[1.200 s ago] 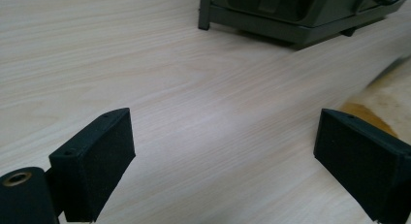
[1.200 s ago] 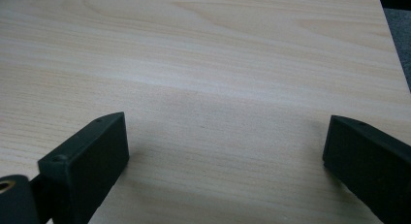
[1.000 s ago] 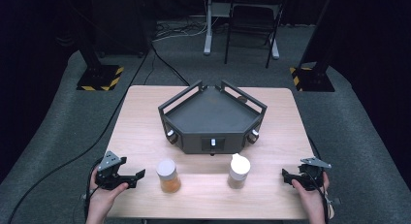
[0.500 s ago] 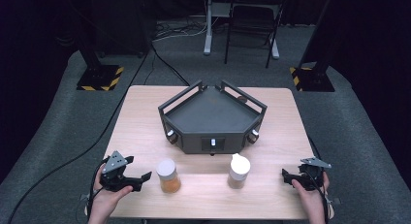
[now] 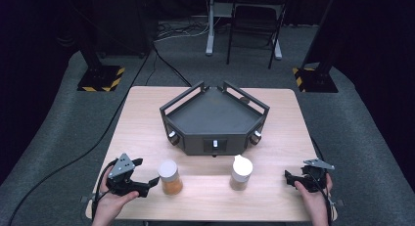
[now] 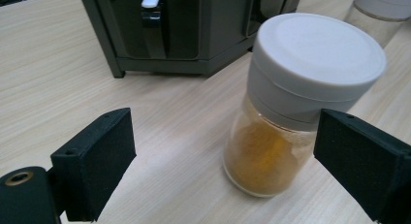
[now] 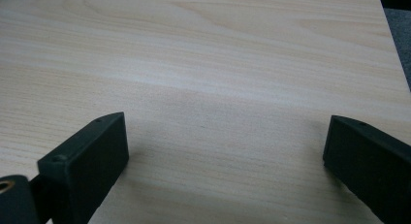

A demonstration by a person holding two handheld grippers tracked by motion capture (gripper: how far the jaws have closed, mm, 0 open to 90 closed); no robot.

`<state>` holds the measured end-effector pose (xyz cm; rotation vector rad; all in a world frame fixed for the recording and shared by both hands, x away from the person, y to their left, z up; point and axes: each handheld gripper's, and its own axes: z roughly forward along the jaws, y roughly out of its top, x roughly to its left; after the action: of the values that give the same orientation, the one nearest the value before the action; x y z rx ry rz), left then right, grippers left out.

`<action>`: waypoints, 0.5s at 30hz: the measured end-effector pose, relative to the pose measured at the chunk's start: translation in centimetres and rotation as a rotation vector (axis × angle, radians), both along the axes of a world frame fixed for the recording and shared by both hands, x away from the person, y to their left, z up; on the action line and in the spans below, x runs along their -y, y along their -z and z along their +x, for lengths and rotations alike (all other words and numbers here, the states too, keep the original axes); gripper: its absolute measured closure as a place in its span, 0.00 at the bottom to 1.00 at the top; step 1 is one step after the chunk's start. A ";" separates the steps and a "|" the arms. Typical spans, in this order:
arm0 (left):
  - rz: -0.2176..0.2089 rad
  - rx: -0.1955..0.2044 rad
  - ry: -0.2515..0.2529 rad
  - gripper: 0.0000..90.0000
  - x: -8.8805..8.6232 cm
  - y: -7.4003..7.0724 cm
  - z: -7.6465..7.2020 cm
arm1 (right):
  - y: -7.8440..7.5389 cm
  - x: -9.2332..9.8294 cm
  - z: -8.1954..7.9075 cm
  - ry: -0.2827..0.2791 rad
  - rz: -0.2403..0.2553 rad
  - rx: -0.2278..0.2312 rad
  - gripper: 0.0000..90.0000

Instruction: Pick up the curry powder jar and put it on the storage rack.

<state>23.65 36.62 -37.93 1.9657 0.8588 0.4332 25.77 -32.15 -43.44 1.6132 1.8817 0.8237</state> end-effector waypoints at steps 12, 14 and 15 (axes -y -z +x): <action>0.007 0.004 0.066 0.09 1.4 -0.1 0.4 | 0.0 0.0 0.0 -0.001 -0.001 0.001 0.02; 0.004 0.002 0.066 0.09 1.7 0.0 0.4 | 0.0 0.0 0.0 0.000 0.000 0.000 0.02; 0.003 0.001 0.065 0.09 1.8 0.1 0.4 | 0.0 0.0 0.0 -0.001 -0.001 0.001 0.02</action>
<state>24.08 34.80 -37.98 1.9903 0.7911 0.3981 25.77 -32.16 -43.45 1.6114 1.8824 0.8241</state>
